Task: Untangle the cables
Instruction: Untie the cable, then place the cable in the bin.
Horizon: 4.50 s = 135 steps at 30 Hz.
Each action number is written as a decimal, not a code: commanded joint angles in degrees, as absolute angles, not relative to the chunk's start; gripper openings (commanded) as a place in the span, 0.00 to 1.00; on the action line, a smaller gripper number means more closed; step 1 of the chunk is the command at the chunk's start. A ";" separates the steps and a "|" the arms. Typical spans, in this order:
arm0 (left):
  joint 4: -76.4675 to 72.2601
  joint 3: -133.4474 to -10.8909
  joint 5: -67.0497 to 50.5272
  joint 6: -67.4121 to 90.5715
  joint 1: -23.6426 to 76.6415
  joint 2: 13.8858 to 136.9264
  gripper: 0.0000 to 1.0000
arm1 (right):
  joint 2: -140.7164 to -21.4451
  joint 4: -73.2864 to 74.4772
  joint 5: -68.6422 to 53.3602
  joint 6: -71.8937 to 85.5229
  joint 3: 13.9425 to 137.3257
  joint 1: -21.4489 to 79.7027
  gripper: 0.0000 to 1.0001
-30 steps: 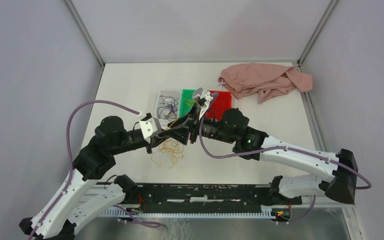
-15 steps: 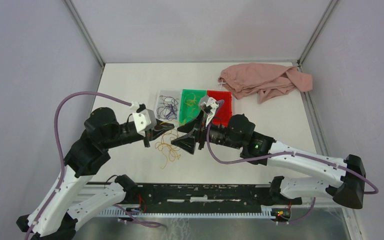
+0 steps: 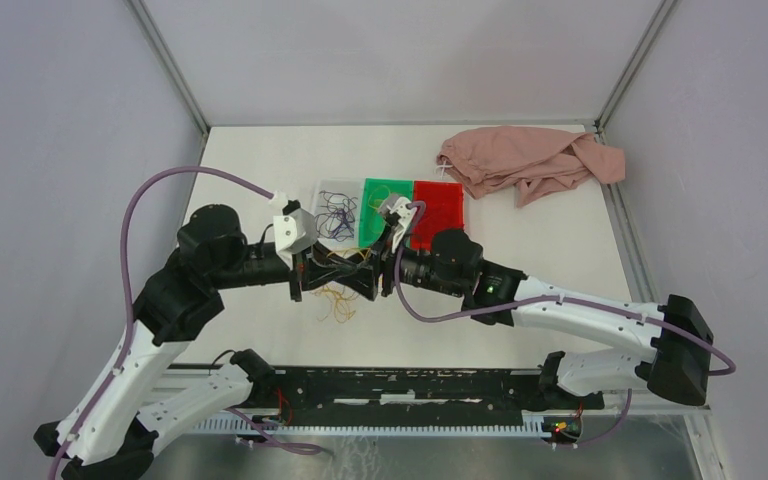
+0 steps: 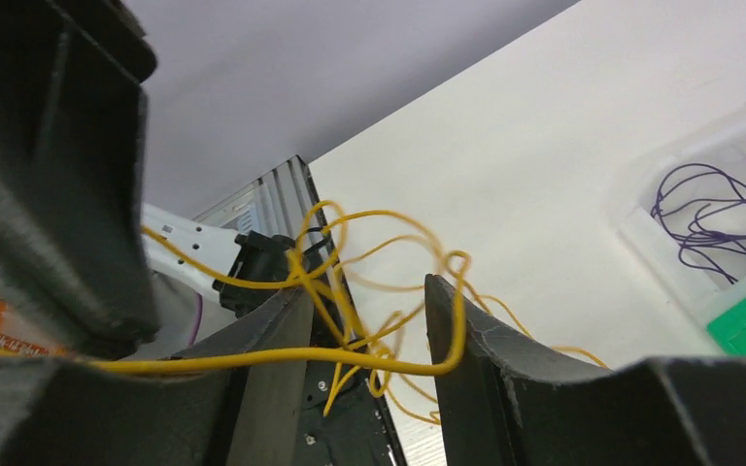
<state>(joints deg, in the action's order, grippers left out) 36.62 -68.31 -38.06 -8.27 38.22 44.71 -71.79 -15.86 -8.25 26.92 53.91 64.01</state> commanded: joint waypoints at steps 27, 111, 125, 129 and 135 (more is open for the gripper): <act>35.61 -93.94 -40.04 -11.11 37.88 56.34 0.03 | -81.14 -30.44 4.70 31.22 45.27 64.45 0.59; -5.11 -71.76 -8.17 -30.32 35.08 78.04 0.03 | -51.92 8.60 38.10 31.97 37.15 51.85 0.69; 4.73 -80.09 -5.44 -31.99 33.29 96.40 0.03 | -48.93 7.23 37.58 29.88 36.48 51.21 0.68; 15.82 -87.25 -4.06 -30.06 33.08 102.57 0.03 | -49.79 6.97 35.96 29.82 37.28 50.48 0.67; 17.23 -86.77 -4.20 -29.03 33.09 104.22 0.03 | -50.71 7.04 34.05 30.05 37.92 49.54 0.65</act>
<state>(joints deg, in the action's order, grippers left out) 14.22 -84.42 -4.75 -29.80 33.21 103.72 -50.52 9.74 35.48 30.57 35.70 50.15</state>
